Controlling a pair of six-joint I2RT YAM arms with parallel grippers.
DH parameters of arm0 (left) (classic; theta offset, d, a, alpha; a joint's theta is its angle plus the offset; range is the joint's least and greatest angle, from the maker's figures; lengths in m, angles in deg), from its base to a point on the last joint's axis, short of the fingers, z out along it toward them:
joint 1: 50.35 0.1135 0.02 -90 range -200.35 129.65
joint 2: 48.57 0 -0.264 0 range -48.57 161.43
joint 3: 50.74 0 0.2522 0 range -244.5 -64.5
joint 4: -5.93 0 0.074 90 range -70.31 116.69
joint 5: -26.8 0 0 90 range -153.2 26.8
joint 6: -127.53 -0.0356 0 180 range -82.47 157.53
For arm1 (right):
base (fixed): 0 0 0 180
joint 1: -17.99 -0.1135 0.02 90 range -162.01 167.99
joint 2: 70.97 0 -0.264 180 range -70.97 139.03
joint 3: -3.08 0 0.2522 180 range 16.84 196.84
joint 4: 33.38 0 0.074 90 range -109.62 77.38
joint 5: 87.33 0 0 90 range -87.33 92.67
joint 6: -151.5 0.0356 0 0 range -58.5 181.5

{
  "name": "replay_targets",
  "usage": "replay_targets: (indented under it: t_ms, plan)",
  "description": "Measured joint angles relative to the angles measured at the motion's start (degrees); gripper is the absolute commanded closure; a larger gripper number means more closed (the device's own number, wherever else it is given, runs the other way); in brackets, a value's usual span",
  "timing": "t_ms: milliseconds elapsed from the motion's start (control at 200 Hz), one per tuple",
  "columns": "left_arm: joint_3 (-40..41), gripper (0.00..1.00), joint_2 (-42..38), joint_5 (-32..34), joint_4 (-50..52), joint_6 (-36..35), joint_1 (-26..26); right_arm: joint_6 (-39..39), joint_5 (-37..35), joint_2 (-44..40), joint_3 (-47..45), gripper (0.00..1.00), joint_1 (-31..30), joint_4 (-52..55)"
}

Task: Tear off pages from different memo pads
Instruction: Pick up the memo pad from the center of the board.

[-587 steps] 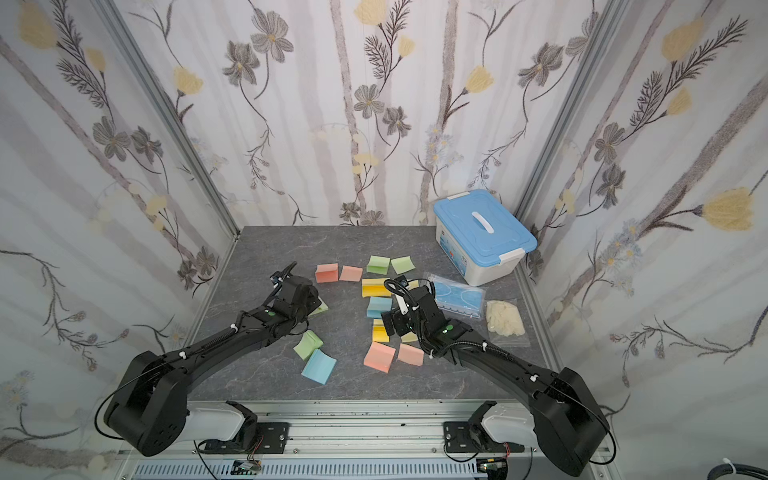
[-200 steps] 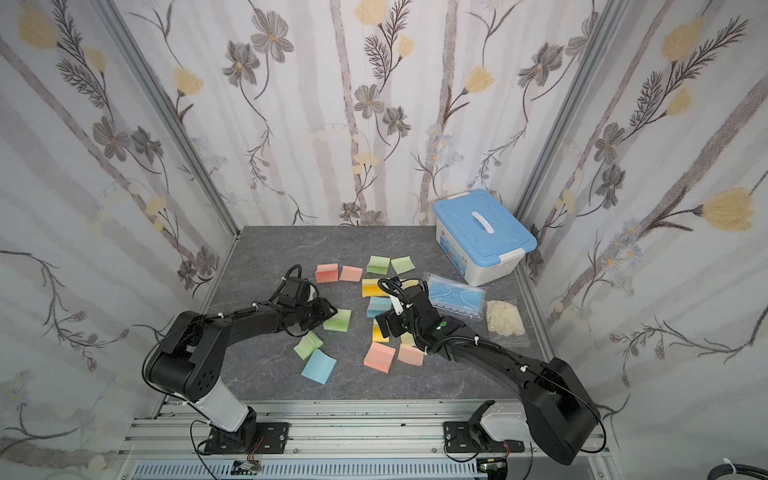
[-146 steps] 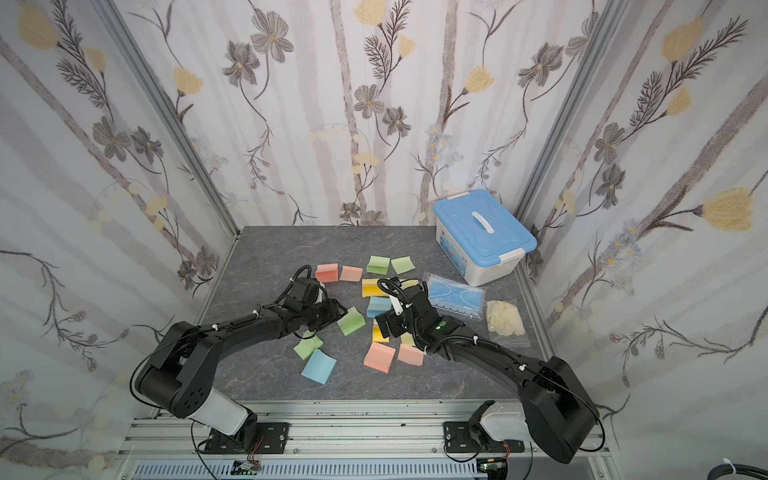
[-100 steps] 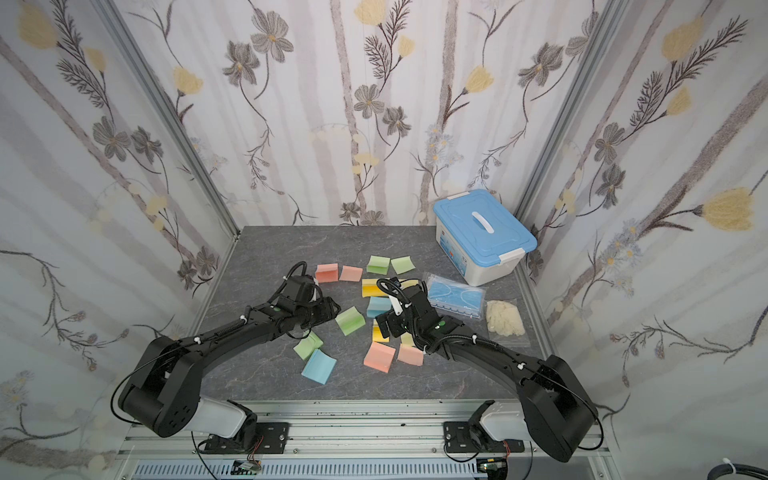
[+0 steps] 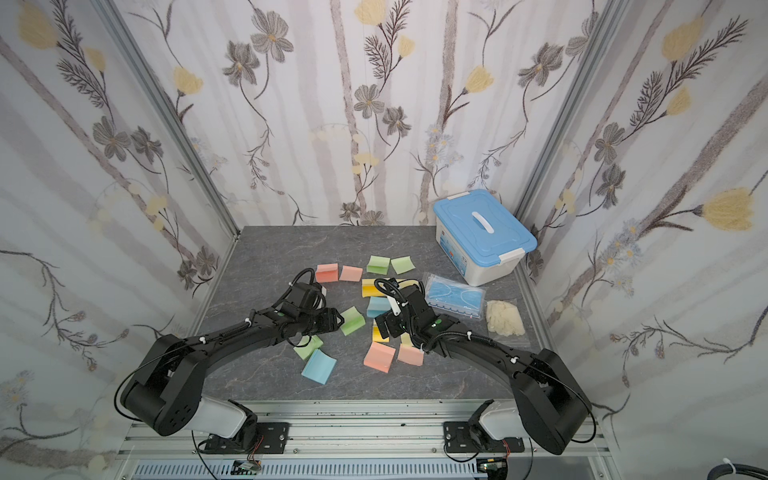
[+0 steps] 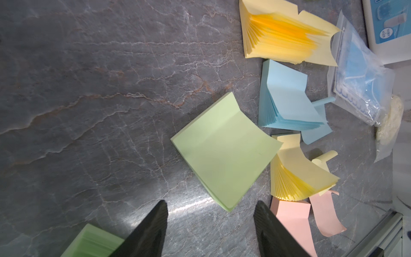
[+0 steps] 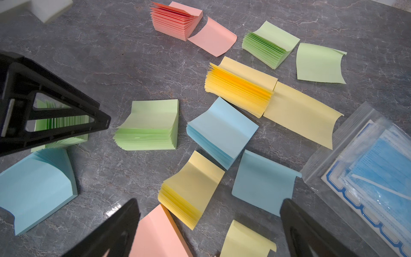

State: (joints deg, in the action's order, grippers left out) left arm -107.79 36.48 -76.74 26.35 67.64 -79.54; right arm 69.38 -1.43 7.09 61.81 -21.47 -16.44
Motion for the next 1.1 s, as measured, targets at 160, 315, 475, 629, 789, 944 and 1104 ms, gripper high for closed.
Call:
replay_targets:
  t_ms: [160,315,475,629,789,944,1104]
  plan:
    - [-0.5,0.37,1.4,0.5,0.1,-0.4,-0.1,0.0,0.0,0.1,0.2,0.00,0.0,0.0]
    - [-0.5,0.38,1.6,0.7,0.1,-0.7,-0.3,-0.4,0.0,0.6,0.3,0.00,0.0,0.0]
    - [-0.5,0.38,2.3,0.9,0.1,-1.0,-0.5,-0.4,0.0,1.1,0.4,0.00,0.0,0.1]
    - [-0.5,0.38,2.6,0.9,0.0,-1.0,-0.7,-0.4,0.0,1.2,0.5,0.00,0.0,0.2]
    - [-0.5,0.39,3.2,1.6,-0.1,-1.0,-0.7,-0.4,0.0,1.4,0.6,0.00,0.0,0.2]
    - [-0.7,0.39,3.9,3.8,0.4,-1.0,-0.7,-0.4,0.0,1.9,1.1,0.00,-0.1,0.2]
    - [-1.1,0.39,3.4,6.6,1.0,-1.0,-0.7,-0.4,0.3,4.1,3.5,0.00,-1.4,1.5]
